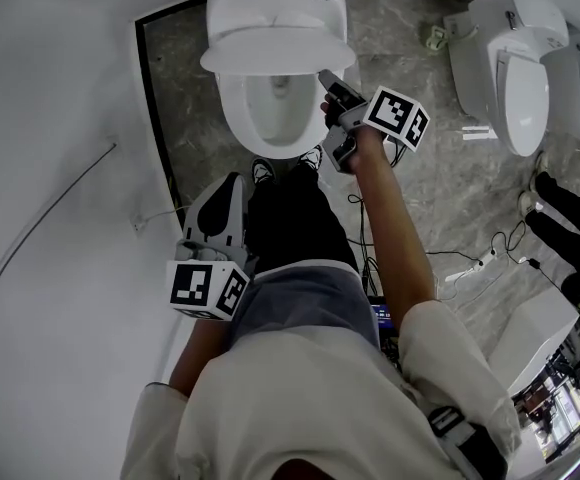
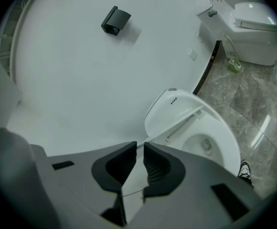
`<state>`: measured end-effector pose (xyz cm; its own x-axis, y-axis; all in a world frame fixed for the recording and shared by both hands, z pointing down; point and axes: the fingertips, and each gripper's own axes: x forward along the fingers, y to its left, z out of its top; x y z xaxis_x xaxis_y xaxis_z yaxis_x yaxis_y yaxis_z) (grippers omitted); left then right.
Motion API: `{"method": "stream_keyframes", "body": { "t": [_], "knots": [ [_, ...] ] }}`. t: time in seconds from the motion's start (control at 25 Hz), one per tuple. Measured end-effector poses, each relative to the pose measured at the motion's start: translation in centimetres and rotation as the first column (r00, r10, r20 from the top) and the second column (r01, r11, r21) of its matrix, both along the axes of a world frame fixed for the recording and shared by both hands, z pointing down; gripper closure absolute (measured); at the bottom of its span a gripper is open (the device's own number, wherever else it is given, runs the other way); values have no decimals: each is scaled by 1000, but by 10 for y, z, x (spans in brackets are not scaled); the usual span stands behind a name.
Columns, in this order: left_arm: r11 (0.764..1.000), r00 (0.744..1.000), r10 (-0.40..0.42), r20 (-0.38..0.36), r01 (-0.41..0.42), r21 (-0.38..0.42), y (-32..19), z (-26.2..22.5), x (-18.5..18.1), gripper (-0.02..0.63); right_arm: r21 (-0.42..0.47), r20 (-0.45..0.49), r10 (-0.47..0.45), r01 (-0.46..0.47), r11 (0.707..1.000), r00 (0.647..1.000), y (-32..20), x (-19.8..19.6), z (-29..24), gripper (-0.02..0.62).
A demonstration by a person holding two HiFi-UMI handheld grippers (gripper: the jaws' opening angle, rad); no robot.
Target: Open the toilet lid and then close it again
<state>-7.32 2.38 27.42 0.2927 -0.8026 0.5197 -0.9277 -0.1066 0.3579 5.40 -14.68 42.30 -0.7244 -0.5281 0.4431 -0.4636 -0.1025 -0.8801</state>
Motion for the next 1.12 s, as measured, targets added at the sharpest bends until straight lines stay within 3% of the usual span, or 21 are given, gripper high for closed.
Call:
{"method": "stream_keyframes", "body": {
  "t": [0.96,1.04,1.12],
  "knots": [
    [998,1000,-10,8,10,-55,-5,21,9,600,101,6,-49,48,994,999,-91,-12,-23,552],
    [998,1000,-18,7,19,-56,-5,21,7,600,97,26,-38,35,995,999,-96,-14,-24,552],
    [998,1000,-24,8,24,-57,-6,22,4,600,63,-13,-32,33,997,999,-101,-13,-13,556]
  ]
}}
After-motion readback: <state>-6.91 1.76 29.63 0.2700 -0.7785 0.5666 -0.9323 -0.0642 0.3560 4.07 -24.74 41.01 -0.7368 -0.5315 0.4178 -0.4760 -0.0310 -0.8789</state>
